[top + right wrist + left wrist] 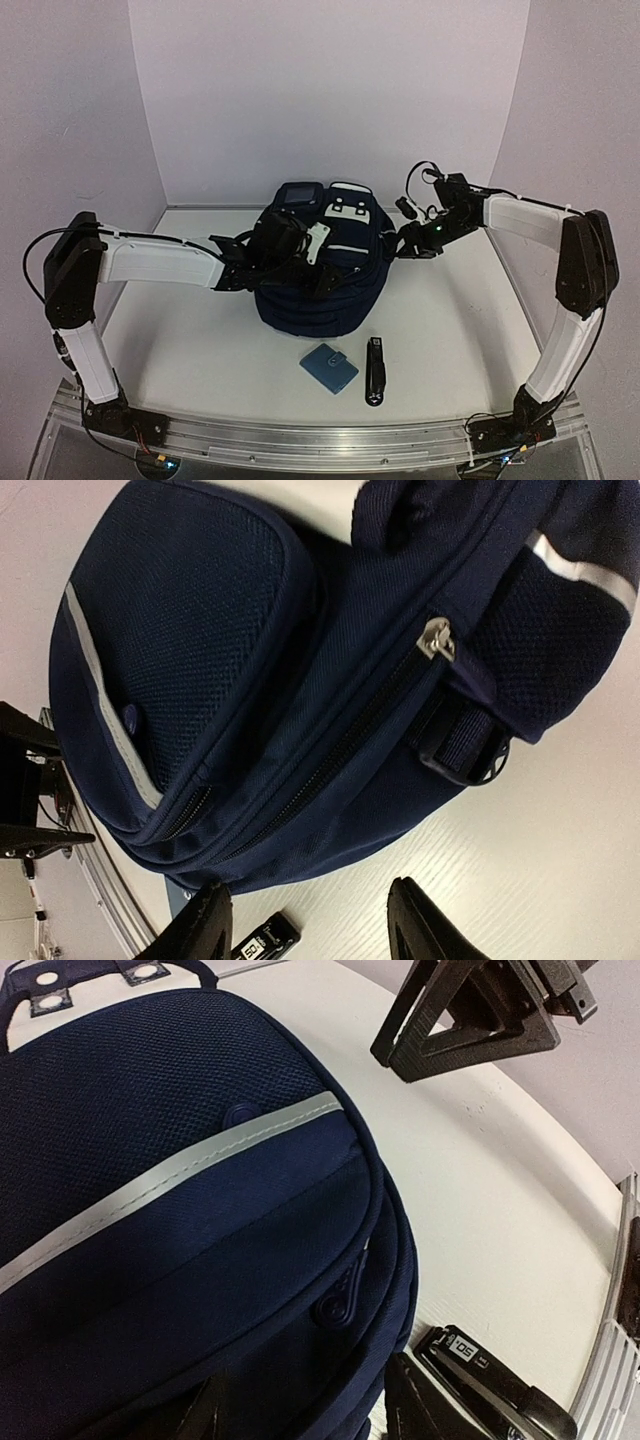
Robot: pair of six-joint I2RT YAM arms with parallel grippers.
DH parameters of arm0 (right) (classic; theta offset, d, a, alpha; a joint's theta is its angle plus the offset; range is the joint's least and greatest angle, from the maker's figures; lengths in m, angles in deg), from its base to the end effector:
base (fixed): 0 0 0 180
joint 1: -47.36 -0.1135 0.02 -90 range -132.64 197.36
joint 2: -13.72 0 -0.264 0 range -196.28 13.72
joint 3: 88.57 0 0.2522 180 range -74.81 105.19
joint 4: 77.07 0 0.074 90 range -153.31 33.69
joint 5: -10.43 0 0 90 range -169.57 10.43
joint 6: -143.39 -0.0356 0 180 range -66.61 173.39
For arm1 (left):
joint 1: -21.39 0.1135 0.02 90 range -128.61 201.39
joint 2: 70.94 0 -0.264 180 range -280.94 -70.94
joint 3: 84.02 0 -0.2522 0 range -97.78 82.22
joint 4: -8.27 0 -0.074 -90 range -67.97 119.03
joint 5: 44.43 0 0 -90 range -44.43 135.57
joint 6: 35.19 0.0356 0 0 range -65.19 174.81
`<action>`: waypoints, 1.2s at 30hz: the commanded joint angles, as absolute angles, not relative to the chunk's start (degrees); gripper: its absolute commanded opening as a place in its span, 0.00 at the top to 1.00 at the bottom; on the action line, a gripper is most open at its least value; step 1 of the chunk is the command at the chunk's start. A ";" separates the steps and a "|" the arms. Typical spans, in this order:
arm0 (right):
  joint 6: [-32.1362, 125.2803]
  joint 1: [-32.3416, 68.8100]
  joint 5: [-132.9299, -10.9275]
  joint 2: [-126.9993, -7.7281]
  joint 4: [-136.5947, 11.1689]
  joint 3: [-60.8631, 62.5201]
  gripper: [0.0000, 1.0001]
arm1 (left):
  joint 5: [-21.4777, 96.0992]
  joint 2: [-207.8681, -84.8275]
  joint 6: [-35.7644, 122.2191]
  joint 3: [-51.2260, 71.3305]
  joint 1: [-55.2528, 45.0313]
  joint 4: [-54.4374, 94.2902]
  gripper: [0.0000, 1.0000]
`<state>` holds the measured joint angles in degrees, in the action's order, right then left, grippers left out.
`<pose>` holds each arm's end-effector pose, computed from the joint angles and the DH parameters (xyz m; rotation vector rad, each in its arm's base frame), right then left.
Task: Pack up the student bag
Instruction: Zip the student bag at the center of the board, then unzip the student bag at the center of the board.
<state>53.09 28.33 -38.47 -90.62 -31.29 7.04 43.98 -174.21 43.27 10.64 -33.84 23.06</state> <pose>0.3641 0.1503 0.2489 -0.6914 2.3789 1.0412 0.2346 -0.3396 0.2336 0.8442 2.0606 -0.6950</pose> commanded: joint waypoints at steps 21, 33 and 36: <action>43.85 22.62 -30.80 -96.26 -40.00 6.75 0.50 | 53.83 -181.68 47.43 -2.31 -37.82 27.92 0.64; 41.00 21.96 -26.73 -93.76 -43.22 4.66 0.46 | 55.66 -184.30 48.02 -7.07 -37.57 32.46 0.74; 41.00 21.96 -26.87 -93.57 -43.35 4.22 0.46 | 55.89 -183.91 46.81 -6.82 -37.19 32.43 0.82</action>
<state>41.60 22.96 -29.16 -95.25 -41.33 5.07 53.64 -183.95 47.61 -3.85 -37.92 32.74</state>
